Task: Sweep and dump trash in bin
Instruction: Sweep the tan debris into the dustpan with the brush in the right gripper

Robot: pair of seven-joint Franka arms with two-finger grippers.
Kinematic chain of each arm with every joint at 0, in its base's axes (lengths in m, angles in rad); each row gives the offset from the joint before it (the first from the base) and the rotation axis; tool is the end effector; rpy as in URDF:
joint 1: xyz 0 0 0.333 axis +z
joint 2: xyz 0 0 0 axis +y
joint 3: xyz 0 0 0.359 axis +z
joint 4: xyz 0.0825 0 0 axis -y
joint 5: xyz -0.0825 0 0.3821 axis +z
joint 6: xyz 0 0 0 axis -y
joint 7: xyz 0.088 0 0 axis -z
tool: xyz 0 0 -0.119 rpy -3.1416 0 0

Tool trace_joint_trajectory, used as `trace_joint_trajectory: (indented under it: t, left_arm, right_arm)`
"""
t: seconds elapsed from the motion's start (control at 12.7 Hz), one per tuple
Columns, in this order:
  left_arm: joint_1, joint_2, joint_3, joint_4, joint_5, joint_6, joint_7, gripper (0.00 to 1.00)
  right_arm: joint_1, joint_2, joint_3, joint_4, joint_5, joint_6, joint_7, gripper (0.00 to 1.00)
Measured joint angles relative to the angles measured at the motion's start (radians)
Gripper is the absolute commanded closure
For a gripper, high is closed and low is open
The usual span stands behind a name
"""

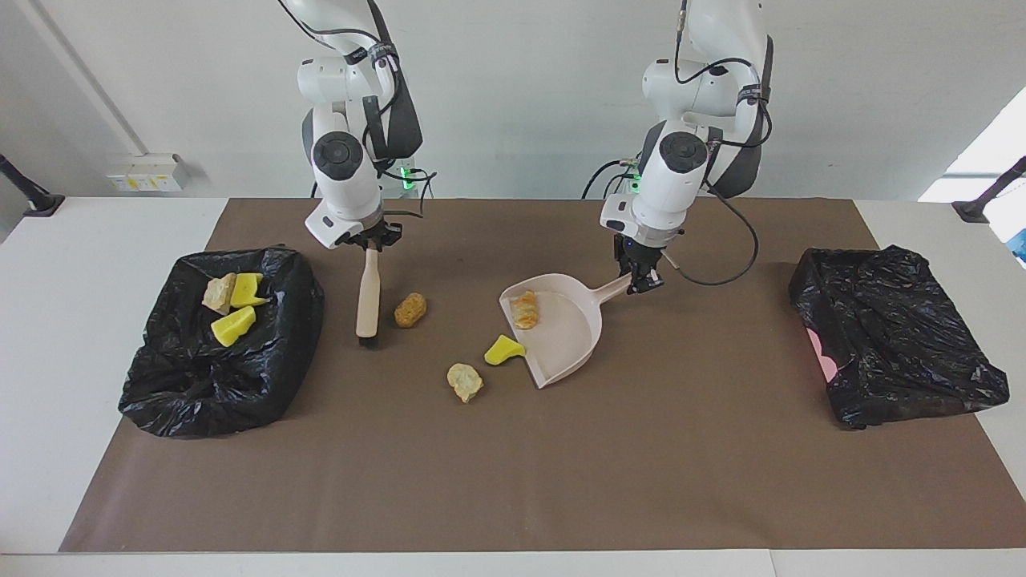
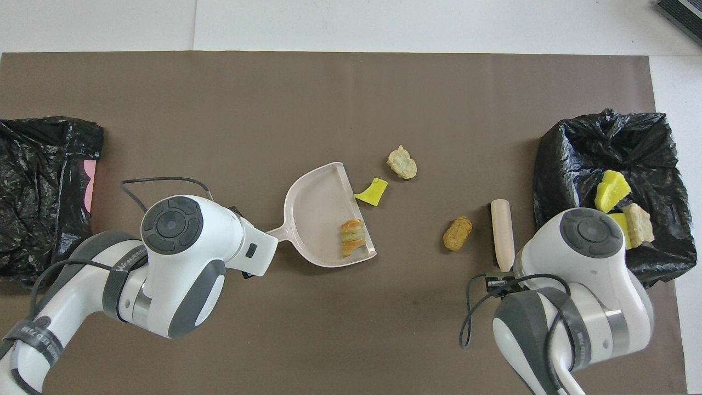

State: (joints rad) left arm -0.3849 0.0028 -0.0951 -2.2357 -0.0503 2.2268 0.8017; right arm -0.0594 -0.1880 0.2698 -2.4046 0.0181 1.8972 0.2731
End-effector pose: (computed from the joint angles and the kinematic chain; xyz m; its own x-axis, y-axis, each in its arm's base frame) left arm 0.4614 -0.2425 0.4000 0.3149 -0.9489 0.0200 -0.9487 -0.3140 0.0365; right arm 0.4057 0.0894 0.3935 0.9494 -0.0985 -0.2983 -0.0650 -0.9906 0.1204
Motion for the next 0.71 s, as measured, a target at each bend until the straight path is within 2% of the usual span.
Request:
trace_joint_trajectory:
  t: [0.16,0.39,0.55,0.71]
  left_arm:
    - [-0.002,-0.001,0.001,-0.006,0.000,0.007,0.000,1.00]
    - [-0.002,-0.001,0.002,-0.014,0.000,0.014,-0.003,1.00]
    - [-0.002,-0.001,0.002,-0.016,0.000,0.016,-0.004,1.00]
    - [-0.002,-0.001,0.002,-0.017,0.000,0.017,-0.005,1.00]
  right_arm:
    - [0.028,-0.034,0.007,-0.061,0.065,0.042,0.065,1.00]
    - [0.121,-0.028,0.012,-0.075,0.081,0.130,0.118,1.00]
    - [0.174,0.002,0.013,-0.030,0.083,0.152,0.118,1.00]
    - [0.240,0.078,0.016,0.039,0.084,0.160,0.119,1.00]
